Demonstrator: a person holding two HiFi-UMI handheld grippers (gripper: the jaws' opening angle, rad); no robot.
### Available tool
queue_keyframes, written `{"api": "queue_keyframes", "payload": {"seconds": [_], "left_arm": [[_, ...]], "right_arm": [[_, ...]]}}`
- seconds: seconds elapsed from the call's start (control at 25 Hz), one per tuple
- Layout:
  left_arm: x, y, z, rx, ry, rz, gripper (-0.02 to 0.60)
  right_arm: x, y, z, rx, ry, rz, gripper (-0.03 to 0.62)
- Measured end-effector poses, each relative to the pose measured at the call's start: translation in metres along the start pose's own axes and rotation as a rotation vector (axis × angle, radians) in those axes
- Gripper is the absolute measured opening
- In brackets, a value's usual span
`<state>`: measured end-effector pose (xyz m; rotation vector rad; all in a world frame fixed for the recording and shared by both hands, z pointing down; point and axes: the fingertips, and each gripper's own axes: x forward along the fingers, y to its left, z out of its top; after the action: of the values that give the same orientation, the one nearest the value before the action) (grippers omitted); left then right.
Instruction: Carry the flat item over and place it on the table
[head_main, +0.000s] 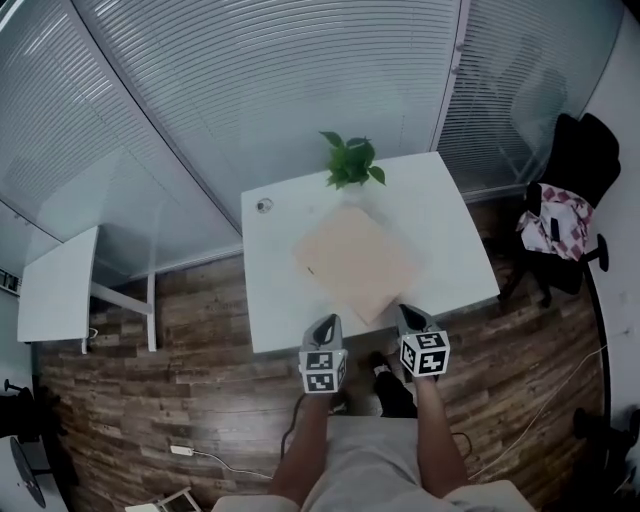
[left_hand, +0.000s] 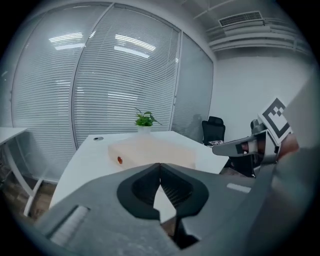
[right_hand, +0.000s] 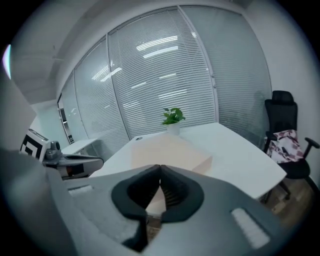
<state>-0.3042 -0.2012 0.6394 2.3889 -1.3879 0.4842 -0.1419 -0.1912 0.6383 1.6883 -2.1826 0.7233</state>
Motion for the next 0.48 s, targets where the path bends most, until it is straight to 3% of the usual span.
{"api": "queue_keyframes", "payload": {"seconds": [0.48], "left_arm": [[-0.068,0.009,-0.022,0.003,0.013,-0.074,0.008]], "right_arm": [[-0.064,0.039,-0.054,0.05,-0.045,-0.118,0.002]]}}
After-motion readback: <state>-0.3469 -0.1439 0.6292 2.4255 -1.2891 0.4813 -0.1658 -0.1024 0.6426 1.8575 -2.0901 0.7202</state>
